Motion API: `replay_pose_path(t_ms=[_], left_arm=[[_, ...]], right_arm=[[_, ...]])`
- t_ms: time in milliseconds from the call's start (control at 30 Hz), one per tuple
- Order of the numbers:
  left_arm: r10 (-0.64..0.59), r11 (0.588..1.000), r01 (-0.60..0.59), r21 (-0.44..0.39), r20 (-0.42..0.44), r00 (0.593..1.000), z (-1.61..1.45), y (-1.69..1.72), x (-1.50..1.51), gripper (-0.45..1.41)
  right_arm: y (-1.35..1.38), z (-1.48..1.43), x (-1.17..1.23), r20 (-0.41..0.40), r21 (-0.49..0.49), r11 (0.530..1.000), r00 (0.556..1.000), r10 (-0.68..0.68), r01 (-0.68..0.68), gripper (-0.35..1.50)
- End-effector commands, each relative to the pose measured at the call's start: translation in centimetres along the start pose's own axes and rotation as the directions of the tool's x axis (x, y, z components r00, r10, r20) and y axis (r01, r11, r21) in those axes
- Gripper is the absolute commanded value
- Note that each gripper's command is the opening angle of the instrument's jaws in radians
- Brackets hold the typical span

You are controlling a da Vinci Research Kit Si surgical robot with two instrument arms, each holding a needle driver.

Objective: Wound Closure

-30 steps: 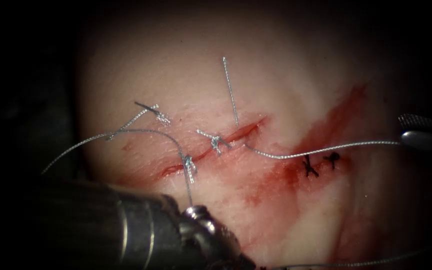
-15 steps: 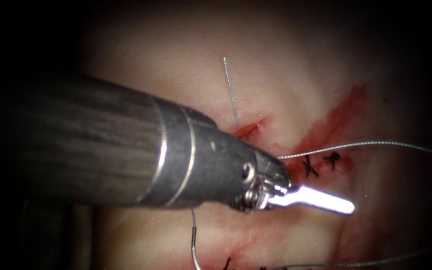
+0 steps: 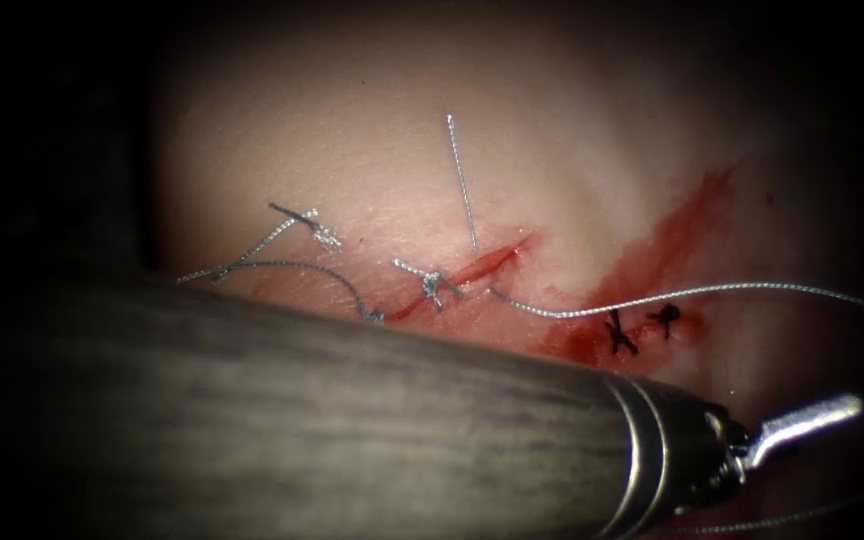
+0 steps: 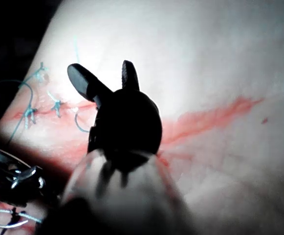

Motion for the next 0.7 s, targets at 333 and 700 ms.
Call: replay_pose_path(t_ms=[333, 700], left_arm=[[0.035, 0.997, -0.044, -0.060, -0.141, 0.989, 0.45, 0.01, 0.15, 0.81], [0.081, 0.994, -0.090, -0.055, -0.151, 0.985, 0.68, -0.09, 0.45, 0.96]], right_arm=[[-0.04, 0.10, -0.03, -0.006, 0.000, 1.000, 1.000, 0.001, -0.001, 1.18], [-0.09, 0.12, -0.06, -0.011, -0.001, 1.000, 1.000, 0.003, -0.003, 1.21]])
